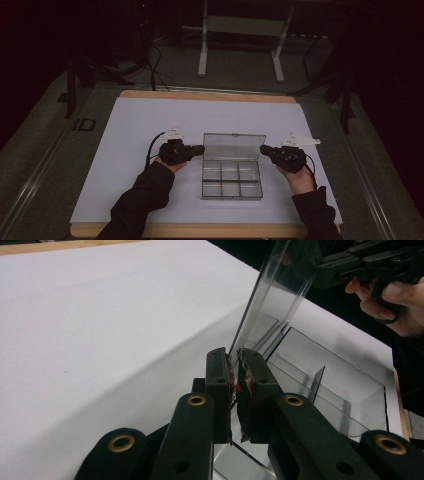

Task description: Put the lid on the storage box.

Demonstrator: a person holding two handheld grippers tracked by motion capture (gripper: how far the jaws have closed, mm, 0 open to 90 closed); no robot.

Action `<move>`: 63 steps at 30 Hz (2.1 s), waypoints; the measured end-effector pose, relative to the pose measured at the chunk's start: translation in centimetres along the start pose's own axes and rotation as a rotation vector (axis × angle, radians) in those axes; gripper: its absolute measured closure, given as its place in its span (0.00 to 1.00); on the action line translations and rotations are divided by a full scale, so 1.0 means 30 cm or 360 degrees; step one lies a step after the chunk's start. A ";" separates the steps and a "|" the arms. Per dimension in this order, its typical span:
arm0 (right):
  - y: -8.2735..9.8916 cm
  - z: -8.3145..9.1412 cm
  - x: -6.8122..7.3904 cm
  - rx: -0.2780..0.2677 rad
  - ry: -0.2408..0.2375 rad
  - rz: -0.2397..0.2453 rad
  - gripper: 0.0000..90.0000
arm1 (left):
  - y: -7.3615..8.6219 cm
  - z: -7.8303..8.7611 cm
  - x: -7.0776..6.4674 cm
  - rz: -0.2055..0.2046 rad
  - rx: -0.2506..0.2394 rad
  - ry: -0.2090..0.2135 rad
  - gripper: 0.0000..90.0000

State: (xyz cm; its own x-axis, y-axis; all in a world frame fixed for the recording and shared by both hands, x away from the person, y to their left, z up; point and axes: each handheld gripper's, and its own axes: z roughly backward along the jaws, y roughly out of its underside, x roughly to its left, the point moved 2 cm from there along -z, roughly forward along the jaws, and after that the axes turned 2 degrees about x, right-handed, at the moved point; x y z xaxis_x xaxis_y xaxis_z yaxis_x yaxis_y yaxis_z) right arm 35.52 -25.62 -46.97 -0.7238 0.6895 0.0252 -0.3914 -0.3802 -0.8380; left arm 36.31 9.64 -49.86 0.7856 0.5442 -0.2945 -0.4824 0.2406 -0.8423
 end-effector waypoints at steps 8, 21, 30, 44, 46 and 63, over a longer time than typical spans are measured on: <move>0.022 0.028 0.020 -0.0010 -0.0021 0.0046 0.96 | 0.015 0.015 -0.026 -0.0036 0.0018 0.0000 0.95; 0.067 0.060 0.051 -0.0014 -0.0074 0.0119 0.95 | 0.048 0.035 -0.068 -0.0088 0.0054 0.0001 0.95; 0.105 0.074 0.061 -0.0020 -0.0135 0.0160 0.95 | 0.072 0.042 -0.088 -0.0122 0.0092 0.0010 0.95; 0.158 0.083 0.080 0.0027 -0.0186 0.0188 0.95 | 0.115 0.041 -0.112 -0.0146 0.0147 0.0021 0.97; 0.170 0.082 0.084 0.0040 -0.0193 0.0190 0.95 | 0.123 0.039 -0.113 -0.0144 0.0162 0.0034 0.97; 0.231 0.071 0.082 0.0059 -0.0211 0.0109 0.92 | 0.174 0.014 -0.124 -0.0164 0.0255 0.0005 0.89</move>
State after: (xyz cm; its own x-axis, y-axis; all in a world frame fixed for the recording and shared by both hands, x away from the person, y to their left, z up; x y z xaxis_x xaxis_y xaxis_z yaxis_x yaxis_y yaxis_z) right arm 29.82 -27.88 -51.56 -0.8172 0.5748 0.0423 -0.3575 -0.4479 -0.8195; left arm 30.71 9.21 -52.96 0.8350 0.5077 -0.2122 -0.4548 0.4197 -0.7855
